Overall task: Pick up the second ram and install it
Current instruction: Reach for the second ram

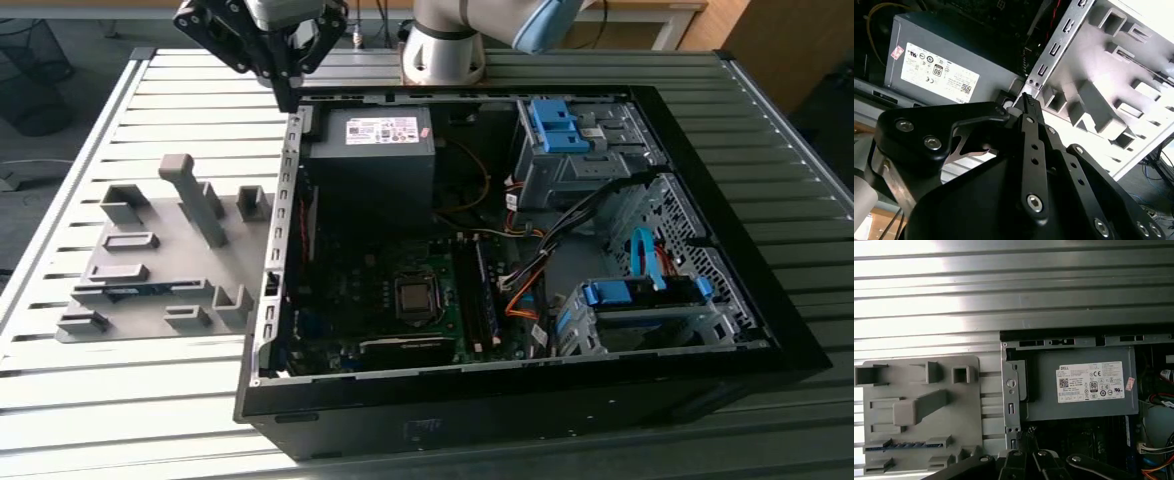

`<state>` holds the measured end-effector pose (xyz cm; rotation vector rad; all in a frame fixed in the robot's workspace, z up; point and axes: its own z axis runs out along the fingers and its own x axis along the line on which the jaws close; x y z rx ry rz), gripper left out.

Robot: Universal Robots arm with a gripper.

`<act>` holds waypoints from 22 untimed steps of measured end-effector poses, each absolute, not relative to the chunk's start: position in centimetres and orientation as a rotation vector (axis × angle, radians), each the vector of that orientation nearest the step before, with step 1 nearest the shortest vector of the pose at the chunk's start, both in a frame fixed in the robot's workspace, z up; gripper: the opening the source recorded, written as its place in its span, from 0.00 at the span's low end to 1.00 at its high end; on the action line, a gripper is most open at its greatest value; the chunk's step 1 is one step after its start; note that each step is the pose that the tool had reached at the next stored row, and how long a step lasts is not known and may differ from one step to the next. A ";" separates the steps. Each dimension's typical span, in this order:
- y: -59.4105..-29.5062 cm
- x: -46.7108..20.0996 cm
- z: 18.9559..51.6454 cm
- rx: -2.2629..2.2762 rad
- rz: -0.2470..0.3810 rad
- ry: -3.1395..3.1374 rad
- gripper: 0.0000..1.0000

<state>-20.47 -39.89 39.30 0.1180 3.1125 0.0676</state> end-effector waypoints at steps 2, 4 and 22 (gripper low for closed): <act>-39.9 -20.9 39.3 0.118 0.068 3.112 0.11; -39.9 -21.0 39.3 0.118 0.068 3.113 0.11; -39.9 -22.3 39.3 0.118 0.068 3.112 0.11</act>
